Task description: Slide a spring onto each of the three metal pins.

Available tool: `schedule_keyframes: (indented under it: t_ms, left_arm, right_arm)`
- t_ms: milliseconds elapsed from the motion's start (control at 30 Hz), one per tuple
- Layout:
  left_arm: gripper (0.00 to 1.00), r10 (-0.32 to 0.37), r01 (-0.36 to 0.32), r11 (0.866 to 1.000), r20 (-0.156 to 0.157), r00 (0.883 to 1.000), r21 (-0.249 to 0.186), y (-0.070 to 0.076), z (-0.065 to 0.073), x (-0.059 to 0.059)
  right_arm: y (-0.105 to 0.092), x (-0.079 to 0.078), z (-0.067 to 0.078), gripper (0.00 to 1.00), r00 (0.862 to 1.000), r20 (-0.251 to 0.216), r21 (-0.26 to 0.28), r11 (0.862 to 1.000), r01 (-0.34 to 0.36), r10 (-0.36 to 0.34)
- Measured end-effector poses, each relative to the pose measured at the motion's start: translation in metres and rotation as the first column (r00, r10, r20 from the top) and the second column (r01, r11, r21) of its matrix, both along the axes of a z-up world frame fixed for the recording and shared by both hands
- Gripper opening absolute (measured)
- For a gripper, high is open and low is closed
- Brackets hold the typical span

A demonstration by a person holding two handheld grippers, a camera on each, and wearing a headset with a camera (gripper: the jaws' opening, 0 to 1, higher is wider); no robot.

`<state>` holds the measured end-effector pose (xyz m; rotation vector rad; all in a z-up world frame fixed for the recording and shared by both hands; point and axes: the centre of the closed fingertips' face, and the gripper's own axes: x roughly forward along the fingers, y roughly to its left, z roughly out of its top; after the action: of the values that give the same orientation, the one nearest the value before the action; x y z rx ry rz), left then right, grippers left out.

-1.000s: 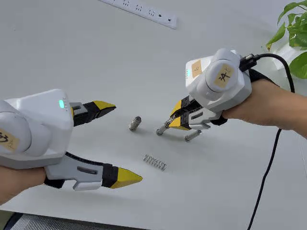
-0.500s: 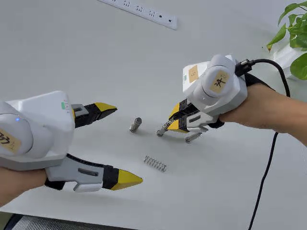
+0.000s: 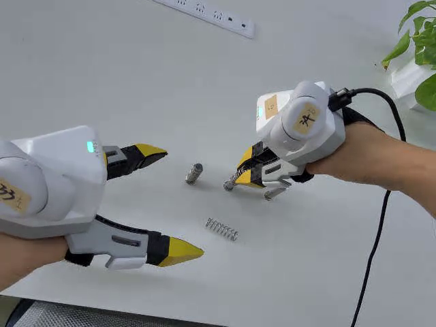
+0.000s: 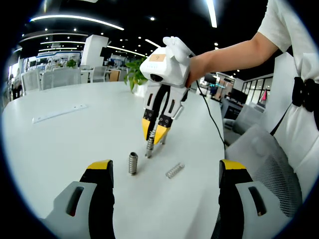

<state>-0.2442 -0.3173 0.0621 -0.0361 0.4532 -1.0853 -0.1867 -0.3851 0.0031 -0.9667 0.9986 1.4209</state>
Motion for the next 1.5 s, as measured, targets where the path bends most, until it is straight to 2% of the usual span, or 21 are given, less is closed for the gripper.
schedule_keyframes:
  t_ms: [467, 800, 967, 1333, 1500]
  left_arm:
    - [0.86, -0.001, 0.001, 1.000, -0.006, 1.000, 0.003, 0.000, -0.001, 0.000]
    - [0.85, 0.000, 0.000, 1.000, -0.007, 1.000, 0.005, 0.000, 0.000, -0.002]
    - [0.85, 0.000, 0.000, 1.000, -0.007, 1.000, 0.009, 0.000, 0.000, -0.002]
    - [0.84, -0.017, 0.017, 0.999, -0.003, 1.000, 0.028, -0.001, 0.003, -0.005]
    - [0.84, -0.025, 0.025, 0.999, 0.004, 1.000, 0.041, -0.001, 0.004, -0.006]
  right_arm:
    - [0.000, -0.001, -0.012, 0.08, 1.000, 0.002, 0.010, 1.000, 0.016, -0.016]
    - [0.000, -0.001, -0.016, 0.09, 1.000, 0.000, 0.014, 0.999, 0.030, -0.030]
    - [0.000, -0.002, -0.016, 0.13, 0.999, -0.004, 0.020, 0.999, 0.037, -0.037]
    - [-0.002, 0.002, 0.002, 0.19, 0.996, 0.005, 0.071, 0.993, 0.093, -0.094]
    - [-0.002, 0.002, 0.015, 0.26, 0.988, -0.007, 0.137, 0.979, 0.152, -0.152]
